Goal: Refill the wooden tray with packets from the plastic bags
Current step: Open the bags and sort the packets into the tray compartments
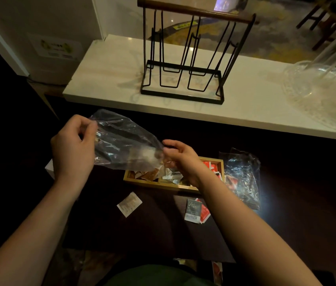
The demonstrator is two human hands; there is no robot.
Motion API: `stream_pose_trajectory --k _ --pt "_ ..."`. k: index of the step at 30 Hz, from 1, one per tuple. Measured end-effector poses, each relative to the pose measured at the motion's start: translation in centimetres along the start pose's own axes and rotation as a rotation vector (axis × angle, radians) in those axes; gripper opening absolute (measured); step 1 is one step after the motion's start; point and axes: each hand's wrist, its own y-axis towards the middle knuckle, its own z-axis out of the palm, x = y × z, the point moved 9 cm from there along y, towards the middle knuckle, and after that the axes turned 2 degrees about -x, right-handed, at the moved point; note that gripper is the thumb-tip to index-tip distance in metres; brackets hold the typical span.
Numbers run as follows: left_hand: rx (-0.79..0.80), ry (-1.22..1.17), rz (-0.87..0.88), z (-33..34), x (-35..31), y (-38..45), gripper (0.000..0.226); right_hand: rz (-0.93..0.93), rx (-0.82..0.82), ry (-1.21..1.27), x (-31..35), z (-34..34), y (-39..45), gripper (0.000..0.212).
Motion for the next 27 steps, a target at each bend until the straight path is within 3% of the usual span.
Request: stream_pose_trajectory --k 2,5,9,11,16,19,22,27 --pt "0.046 -0.057 -0.003 0.7 0.4 0.0 0.015 0.034 0.004 0.131 0.2 -0.9 -0.5 0.046" --pt "0.124 -0.130 0.023 2.2 0.3 -0.3 0.019 0.006 0.050 0.070 1.1 -1.8 -1.1 0.056" --pt "0.229 -0.190 0.054 4.4 -0.5 -1.0 0.021 -0.048 0.066 -0.074 1.6 -2.4 -1.9 0.025" --pt "0.257 -0.208 0.052 5.3 -0.7 -1.2 0.022 -0.106 -0.022 -0.167 1.8 -3.8 -2.5 0.012" --pt "0.339 -0.178 0.043 8.0 -1.2 -2.5 0.021 -0.155 -0.223 -0.199 1.5 -8.3 -4.2 0.013" --pt "0.344 -0.156 0.034 9.4 -1.3 -3.4 0.019 -0.178 -0.359 -0.089 0.7 -11.2 -5.5 0.017" --pt "0.390 -0.111 -0.003 10.9 -0.2 -4.5 0.022 -0.150 -0.601 0.072 -1.4 -15.8 -7.1 0.016" --pt "0.544 0.253 -0.006 13.2 3.7 -9.4 0.034 -0.083 -0.932 0.272 -5.4 -22.5 -10.4 0.015"
